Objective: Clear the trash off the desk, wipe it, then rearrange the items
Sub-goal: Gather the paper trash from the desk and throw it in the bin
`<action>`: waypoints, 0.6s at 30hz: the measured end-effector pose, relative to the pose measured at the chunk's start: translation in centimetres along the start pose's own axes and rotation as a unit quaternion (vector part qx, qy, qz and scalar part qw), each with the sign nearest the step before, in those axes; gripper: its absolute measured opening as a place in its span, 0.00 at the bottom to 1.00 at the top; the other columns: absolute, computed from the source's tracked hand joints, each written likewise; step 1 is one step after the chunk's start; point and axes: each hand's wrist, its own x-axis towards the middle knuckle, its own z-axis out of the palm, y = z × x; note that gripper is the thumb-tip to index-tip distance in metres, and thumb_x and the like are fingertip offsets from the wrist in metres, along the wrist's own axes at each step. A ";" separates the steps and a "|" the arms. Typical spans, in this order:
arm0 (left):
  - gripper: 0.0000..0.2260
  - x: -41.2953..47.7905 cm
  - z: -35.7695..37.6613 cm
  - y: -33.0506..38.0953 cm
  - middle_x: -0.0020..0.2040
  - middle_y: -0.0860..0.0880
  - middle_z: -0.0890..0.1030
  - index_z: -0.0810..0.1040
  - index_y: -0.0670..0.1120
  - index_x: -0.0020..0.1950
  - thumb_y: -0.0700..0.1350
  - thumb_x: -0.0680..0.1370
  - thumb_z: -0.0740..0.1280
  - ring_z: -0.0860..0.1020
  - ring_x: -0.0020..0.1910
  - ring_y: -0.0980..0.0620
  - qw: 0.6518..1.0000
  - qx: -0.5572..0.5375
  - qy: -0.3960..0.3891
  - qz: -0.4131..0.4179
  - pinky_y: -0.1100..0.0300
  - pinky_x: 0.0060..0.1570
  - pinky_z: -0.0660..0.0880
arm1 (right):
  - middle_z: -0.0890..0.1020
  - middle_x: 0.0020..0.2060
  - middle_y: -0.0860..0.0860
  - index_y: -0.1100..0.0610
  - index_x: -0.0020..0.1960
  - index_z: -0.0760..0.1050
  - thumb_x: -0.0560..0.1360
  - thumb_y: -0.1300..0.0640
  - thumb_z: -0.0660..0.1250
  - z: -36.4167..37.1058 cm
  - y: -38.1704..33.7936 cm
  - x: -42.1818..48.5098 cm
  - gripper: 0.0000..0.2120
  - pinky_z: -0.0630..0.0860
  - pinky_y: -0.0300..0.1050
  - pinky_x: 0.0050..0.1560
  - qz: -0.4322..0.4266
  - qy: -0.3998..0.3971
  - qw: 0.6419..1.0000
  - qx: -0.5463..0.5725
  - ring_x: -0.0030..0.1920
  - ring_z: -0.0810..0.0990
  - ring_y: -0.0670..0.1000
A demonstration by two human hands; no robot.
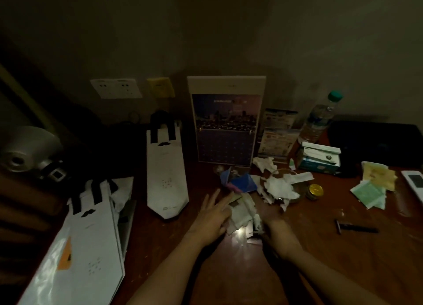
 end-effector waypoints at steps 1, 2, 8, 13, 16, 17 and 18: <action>0.13 0.9 -0.2 0.3 0.79 0.55 0.44 0.73 0.47 0.62 0.44 0.77 0.64 0.40 0.77 0.44 1.000 -0.006 -0.010 0.005 0.38 0.73 0.47 | 0.76 0.47 0.48 0.57 0.55 0.76 0.77 0.61 0.62 -0.4 0.3 0.0 0.08 0.68 0.37 0.45 -0.014 0.001 1.000 0.013 0.47 0.74 0.48; 0.20 1.8 -0.4 0.5 0.79 0.56 0.41 0.69 0.49 0.68 0.44 0.76 0.67 0.38 0.77 0.42 1.000 -0.010 -0.027 0.001 0.35 0.73 0.47 | 0.77 0.49 0.50 0.56 0.56 0.75 0.77 0.62 0.62 -0.7 0.5 0.0 0.09 0.68 0.37 0.45 -0.014 0.001 1.000 0.028 0.49 0.76 0.49; 0.64 6.2 0.4 1.0 0.72 0.49 0.22 0.18 0.65 0.63 0.57 0.64 0.78 0.29 0.71 0.33 0.987 0.077 -0.128 -0.057 0.26 0.66 0.44 | 0.71 0.60 0.51 0.49 0.68 0.62 0.77 0.56 0.64 -3.6 1.1 0.8 0.21 0.72 0.37 0.46 -0.023 0.010 0.999 0.028 0.51 0.76 0.50; 0.67 8.2 1.1 0.7 0.67 0.49 0.18 0.17 0.64 0.62 0.56 0.61 0.80 0.27 0.70 0.32 0.981 0.094 -0.164 -0.054 0.26 0.66 0.41 | 0.59 0.73 0.59 0.54 0.75 0.55 0.68 0.55 0.74 -4.6 2.1 2.3 0.42 0.74 0.42 0.53 -0.011 0.042 0.993 -0.107 0.60 0.73 0.57; 0.66 9.0 0.9 0.4 0.67 0.49 0.17 0.18 0.65 0.62 0.58 0.61 0.80 0.23 0.67 0.33 0.975 0.122 -0.181 -0.042 0.26 0.66 0.39 | 0.61 0.73 0.63 0.54 0.75 0.57 0.57 0.40 0.78 -4.7 2.8 3.9 0.54 0.69 0.60 0.63 -0.001 0.044 0.977 -0.207 0.68 0.62 0.64; 0.65 9.3 0.8 0.4 0.67 0.49 0.18 0.20 0.64 0.65 0.58 0.61 0.80 0.23 0.66 0.33 0.972 0.131 -0.192 -0.038 0.26 0.66 0.39 | 0.54 0.75 0.62 0.51 0.77 0.51 0.62 0.36 0.73 -4.7 2.6 4.2 0.53 0.60 0.62 0.69 0.009 0.036 0.976 -0.213 0.72 0.54 0.64; 0.65 9.6 0.8 0.4 0.69 0.49 0.19 0.23 0.63 0.68 0.58 0.61 0.80 0.25 0.68 0.33 0.968 0.143 -0.205 -0.034 0.27 0.67 0.39 | 0.49 0.76 0.60 0.49 0.78 0.46 0.67 0.34 0.68 -4.7 2.5 4.5 0.50 0.53 0.61 0.72 0.037 -0.001 0.981 -0.191 0.74 0.49 0.63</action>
